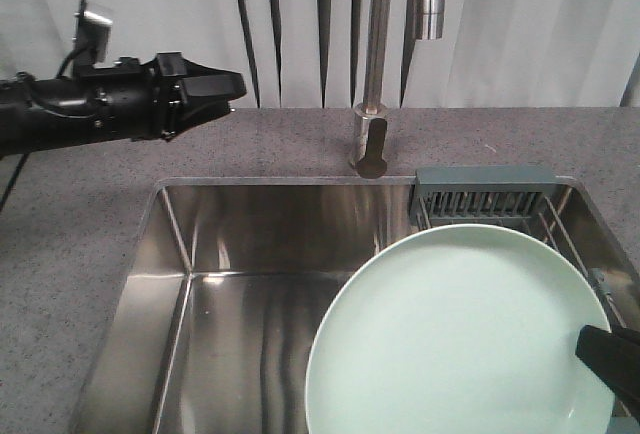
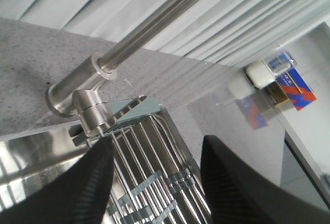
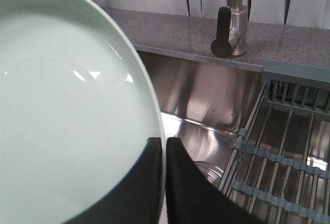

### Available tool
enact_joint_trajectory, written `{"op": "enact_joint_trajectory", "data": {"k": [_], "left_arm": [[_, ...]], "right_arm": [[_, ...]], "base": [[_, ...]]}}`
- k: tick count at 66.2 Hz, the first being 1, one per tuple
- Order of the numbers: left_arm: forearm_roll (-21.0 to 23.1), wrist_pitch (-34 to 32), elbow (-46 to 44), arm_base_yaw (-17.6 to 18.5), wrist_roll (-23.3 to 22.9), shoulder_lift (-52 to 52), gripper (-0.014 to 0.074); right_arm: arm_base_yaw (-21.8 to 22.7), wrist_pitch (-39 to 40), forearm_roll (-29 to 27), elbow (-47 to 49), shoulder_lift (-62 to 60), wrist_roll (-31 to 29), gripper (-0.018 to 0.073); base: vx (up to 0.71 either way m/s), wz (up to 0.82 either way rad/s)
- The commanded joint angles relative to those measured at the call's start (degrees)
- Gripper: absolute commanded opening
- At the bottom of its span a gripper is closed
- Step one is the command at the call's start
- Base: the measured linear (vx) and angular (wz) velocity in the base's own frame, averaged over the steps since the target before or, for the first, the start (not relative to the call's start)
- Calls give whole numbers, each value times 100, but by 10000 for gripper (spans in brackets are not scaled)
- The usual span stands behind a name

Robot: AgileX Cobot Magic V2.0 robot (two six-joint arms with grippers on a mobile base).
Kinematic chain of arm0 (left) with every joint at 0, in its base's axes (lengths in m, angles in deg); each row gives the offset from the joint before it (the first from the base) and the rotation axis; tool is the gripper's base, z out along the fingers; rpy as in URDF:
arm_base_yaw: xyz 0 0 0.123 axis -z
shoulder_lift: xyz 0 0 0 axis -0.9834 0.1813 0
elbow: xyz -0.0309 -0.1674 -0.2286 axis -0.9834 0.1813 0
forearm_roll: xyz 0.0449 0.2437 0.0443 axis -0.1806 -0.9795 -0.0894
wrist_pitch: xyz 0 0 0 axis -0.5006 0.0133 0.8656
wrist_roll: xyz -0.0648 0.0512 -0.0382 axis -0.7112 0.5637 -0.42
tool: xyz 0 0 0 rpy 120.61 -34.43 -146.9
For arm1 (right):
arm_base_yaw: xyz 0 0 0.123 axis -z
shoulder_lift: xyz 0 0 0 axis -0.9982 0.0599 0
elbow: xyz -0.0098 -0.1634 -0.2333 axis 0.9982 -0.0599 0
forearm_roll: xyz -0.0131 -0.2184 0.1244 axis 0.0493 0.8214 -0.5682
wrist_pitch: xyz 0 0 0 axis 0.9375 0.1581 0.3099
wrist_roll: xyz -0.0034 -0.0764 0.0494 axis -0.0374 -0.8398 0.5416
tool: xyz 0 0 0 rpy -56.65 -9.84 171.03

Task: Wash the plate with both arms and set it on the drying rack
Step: 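Reach the left gripper to the faucet lever and push it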

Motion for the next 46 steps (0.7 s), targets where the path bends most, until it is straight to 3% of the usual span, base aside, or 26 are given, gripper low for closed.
{"op": "enact_joint_trajectory", "data": {"k": [1,19,46], "left_arm": [[657,381,-852,278,75,365,378],[639,10,-2493,903,55,1475,378],[654,-411,-3608,1182,-50,2325,378]], "right_arm": [[-4,228,-321,142,50,-1,-2],[-4,228,-321,142,50,-1,-2],[-4,234,-321,142,50,-1,-2]], "base": [[0,0],[0,0],[0,0]]}}
